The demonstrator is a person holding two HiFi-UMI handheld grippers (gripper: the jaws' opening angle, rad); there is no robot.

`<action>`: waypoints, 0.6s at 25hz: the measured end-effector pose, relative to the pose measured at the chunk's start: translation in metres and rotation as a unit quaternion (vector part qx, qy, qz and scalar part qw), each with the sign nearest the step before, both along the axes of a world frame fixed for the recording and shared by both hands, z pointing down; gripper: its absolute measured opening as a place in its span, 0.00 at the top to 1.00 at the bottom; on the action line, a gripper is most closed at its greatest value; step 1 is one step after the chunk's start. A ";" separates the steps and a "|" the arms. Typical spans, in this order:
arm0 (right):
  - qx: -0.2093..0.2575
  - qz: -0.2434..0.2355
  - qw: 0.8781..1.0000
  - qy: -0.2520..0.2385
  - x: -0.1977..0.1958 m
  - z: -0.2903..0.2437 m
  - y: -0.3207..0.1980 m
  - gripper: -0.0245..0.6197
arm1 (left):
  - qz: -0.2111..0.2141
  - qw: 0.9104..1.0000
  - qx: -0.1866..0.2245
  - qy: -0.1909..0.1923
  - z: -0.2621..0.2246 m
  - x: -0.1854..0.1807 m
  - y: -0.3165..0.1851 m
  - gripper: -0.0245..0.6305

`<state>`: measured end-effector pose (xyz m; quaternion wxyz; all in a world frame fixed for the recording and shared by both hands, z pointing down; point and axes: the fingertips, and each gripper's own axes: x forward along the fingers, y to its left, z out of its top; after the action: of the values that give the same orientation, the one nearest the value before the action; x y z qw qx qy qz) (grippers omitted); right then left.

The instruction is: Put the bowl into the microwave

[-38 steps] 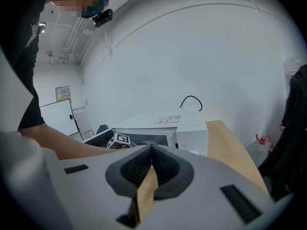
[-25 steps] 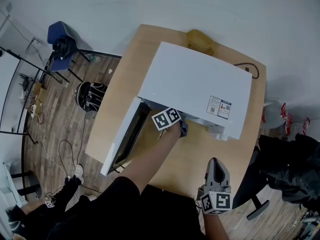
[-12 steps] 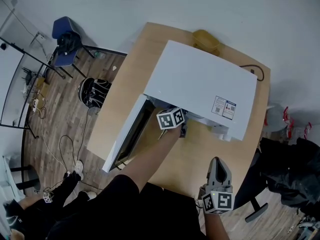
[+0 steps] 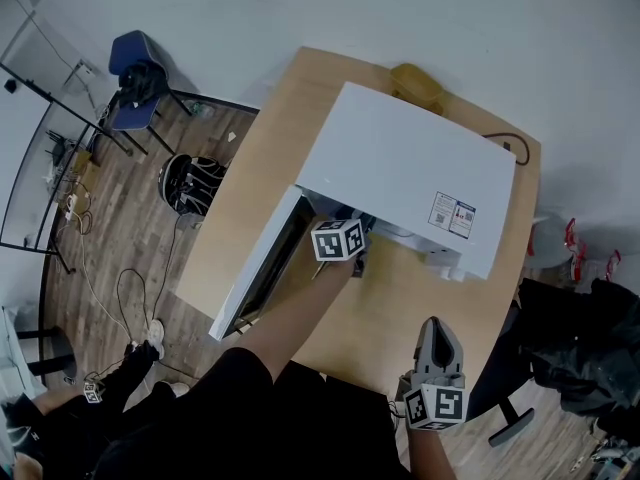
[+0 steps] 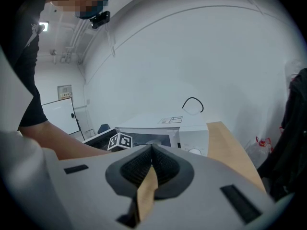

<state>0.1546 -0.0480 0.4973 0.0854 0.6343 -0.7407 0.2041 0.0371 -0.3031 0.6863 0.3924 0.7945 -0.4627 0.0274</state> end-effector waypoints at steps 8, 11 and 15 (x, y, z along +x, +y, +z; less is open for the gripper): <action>0.014 0.002 1.000 0.007 -0.011 -0.009 0.011 0.87 | -0.002 1.000 0.008 0.017 -0.017 -0.018 0.035 0.61; 0.024 0.008 1.000 0.010 -0.018 -0.017 0.020 0.87 | 0.012 1.000 0.019 0.021 -0.031 -0.026 0.062 0.61; 0.033 0.022 0.999 0.016 -0.025 -0.025 0.041 0.87 | 0.013 0.999 0.029 0.026 -0.051 -0.040 0.107 0.61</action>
<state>0.1295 -0.0074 0.4721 0.0716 0.6561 -0.7315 0.1712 -0.0032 -0.1958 0.6350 0.3804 0.8122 -0.4423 -0.0020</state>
